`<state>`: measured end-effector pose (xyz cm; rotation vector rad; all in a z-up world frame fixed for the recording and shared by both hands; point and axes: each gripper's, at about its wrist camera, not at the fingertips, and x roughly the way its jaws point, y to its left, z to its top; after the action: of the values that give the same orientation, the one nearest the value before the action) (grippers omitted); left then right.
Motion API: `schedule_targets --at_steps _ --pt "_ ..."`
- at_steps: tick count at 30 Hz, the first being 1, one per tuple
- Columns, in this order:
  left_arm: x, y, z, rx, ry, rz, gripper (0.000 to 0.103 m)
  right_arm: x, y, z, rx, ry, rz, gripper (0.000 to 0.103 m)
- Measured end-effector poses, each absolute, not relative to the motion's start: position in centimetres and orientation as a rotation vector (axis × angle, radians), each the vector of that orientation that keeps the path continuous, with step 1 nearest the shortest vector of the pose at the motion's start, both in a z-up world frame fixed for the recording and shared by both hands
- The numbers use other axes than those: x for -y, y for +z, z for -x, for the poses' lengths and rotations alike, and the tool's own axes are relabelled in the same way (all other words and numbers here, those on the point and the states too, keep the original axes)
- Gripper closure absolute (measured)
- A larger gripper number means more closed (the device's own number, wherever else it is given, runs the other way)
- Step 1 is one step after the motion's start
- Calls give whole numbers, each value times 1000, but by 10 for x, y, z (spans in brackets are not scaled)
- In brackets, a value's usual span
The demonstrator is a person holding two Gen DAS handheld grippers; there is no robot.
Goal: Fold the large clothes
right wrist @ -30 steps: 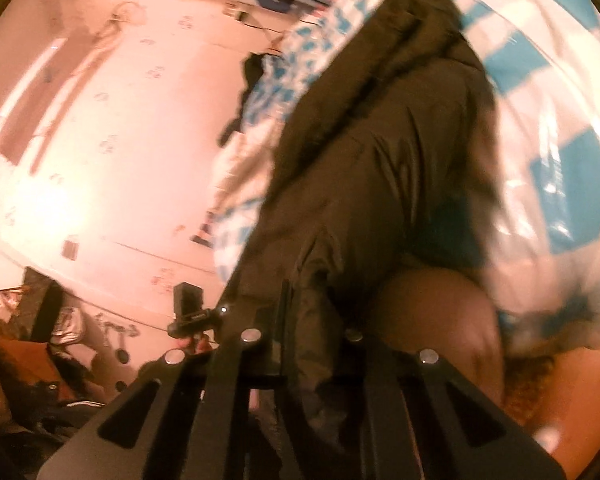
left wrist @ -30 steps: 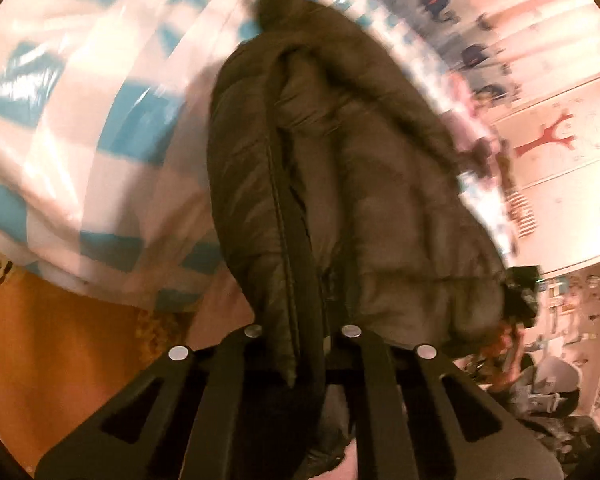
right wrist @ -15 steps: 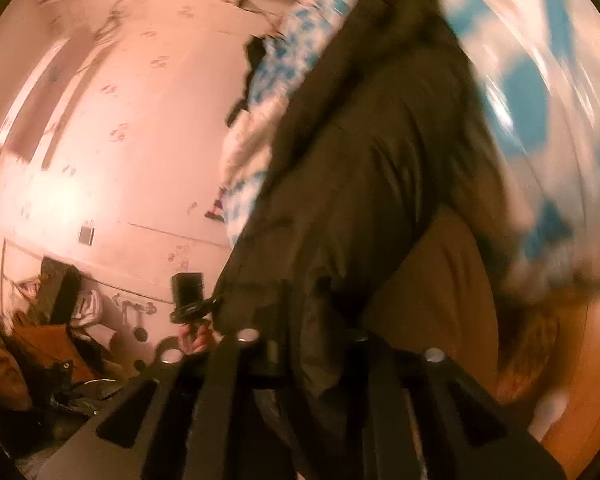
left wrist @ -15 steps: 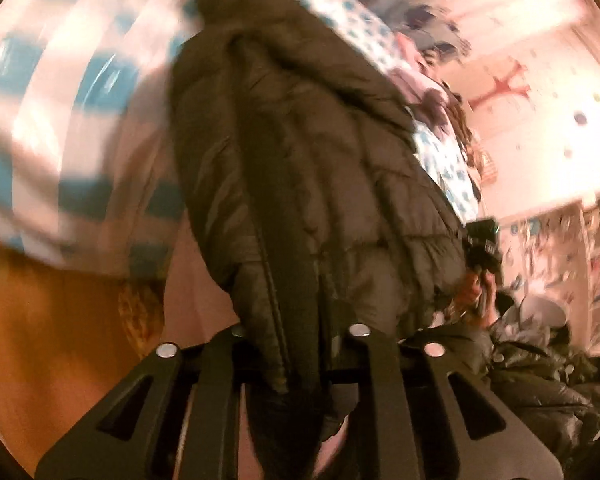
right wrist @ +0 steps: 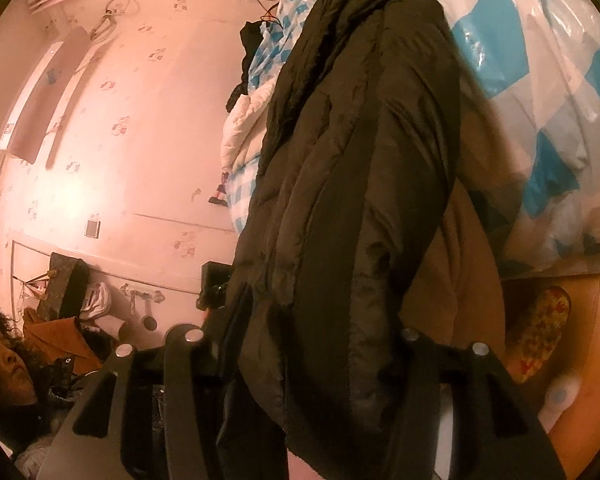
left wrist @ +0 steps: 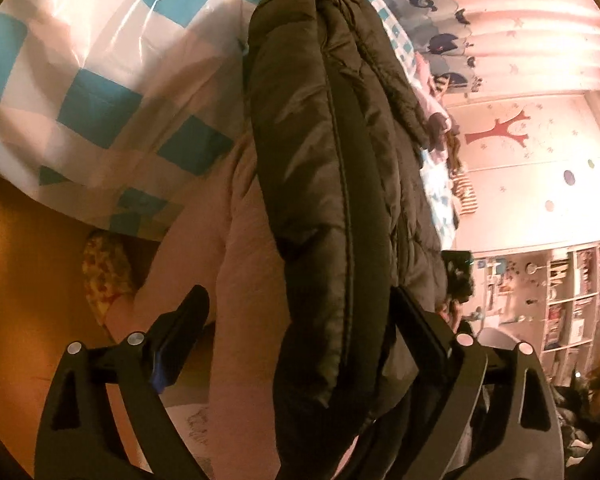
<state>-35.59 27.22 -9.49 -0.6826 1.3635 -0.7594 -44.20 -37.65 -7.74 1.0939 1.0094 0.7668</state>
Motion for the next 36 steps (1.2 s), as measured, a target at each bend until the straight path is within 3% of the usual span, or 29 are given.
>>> schedule_targets --at_steps 5,7,8,10,11,12,13,16,27,36 --pt "-264 -96 363 -1327 -746 674 15 374 -88 444 -1005 786 -1126 51" --pt "-262 -93 365 -1312 -755 672 16 378 -92 445 -990 787 -1160 41" --pt "-260 -91 366 -1301 -764 662 20 379 -94 446 -987 787 -1172 41" --pt "-256 -87 366 -1296 -778 635 47 378 -97 445 -982 799 -1183 41" --pt "-253 -84 367 -1295 -774 621 55 374 -95 446 -973 805 -1161 42" --pt "-250 -80 368 -1290 -771 608 69 372 -92 447 -963 804 -1144 57" --pt "-248 -74 369 -1280 -752 588 76 370 -88 447 -948 797 -1134 79" --pt "-243 -52 372 -1234 -719 568 93 367 -74 450 -883 794 -1131 89" --pt "-248 52 388 -967 -831 604 97 363 -2 468 -602 933 -1180 90" --pt "-276 13 385 -1013 -789 747 97 382 -33 482 -544 891 -1323 90"
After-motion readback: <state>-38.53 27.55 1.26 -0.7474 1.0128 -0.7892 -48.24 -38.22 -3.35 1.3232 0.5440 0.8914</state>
